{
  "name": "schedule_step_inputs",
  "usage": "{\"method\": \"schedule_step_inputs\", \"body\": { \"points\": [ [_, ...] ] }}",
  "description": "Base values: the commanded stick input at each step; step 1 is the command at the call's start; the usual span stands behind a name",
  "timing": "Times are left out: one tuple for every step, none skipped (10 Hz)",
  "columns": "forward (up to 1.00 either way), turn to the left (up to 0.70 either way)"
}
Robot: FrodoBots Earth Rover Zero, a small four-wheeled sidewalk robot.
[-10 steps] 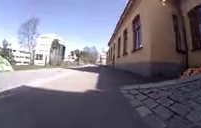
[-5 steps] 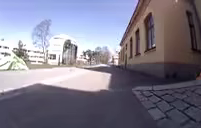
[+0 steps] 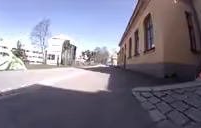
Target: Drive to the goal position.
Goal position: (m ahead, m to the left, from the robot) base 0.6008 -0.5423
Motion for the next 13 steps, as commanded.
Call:
{"method": "schedule_step_inputs", "body": {
  "points": [
    [0.85,0.00],
    [0.85,0.00],
    [0.85,0.00],
    [0.85,0.00],
    [0.85,0.00],
    [0.85,0.00],
    [0.85,0.00],
    [0.85,0.00],
    [0.85,0.00],
    [0.85,0.00],
    [0.85,0.00],
    [0.85,0.00],
    [0.85,0.00]
  ]
}}
